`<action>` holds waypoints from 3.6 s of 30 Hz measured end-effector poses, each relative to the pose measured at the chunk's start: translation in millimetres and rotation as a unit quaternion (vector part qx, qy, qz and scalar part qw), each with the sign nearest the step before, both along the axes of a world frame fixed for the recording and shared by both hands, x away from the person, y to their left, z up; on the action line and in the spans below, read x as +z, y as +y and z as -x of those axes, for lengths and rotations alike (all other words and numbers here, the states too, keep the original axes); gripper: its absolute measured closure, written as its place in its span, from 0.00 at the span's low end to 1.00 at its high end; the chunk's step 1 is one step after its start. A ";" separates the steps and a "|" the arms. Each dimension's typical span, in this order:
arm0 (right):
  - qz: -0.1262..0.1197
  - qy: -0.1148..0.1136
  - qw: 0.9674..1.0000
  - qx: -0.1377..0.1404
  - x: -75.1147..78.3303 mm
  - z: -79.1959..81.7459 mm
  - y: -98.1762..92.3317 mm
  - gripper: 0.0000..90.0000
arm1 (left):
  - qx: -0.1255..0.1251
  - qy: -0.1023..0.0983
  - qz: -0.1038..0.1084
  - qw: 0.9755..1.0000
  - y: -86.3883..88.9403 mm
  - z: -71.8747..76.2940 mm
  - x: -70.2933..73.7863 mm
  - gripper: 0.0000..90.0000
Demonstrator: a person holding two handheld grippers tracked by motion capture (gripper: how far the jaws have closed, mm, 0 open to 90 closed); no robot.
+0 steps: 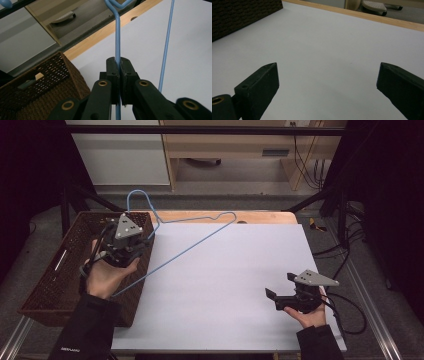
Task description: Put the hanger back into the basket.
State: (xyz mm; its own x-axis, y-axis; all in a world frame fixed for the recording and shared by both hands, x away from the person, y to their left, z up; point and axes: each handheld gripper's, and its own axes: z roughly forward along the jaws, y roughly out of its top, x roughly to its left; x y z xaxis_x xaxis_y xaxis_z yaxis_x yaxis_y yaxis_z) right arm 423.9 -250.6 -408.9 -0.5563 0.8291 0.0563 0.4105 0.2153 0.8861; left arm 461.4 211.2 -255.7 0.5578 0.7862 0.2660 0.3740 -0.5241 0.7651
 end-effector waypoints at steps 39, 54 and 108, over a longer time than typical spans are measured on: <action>0.003 0.001 1.000 0.001 -1.1 -1.0 0.8 0.05 | 0.121 -0.008 -0.010 0.993 113.3 -9.5 -6.6 0.97; 0.004 0.002 1.000 0.002 -1.4 -1.2 0.9 0.05 | 0.142 -0.003 -0.018 0.990 143.5 -14.8 -17.4 0.97; 0.005 0.007 1.000 0.002 -3.8 -3.0 0.2 0.05 | 0.189 0.083 -0.037 0.978 176.3 -33.3 -118.3 0.95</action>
State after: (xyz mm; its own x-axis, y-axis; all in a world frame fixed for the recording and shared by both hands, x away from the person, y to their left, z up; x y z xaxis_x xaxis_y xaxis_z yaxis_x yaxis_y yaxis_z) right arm 426.8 -250.3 -412.8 -0.5594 0.8270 0.0563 0.4219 0.2256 0.8781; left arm 494.8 387.5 -374.0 0.2707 0.9269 0.2600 0.6683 -0.3754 0.6422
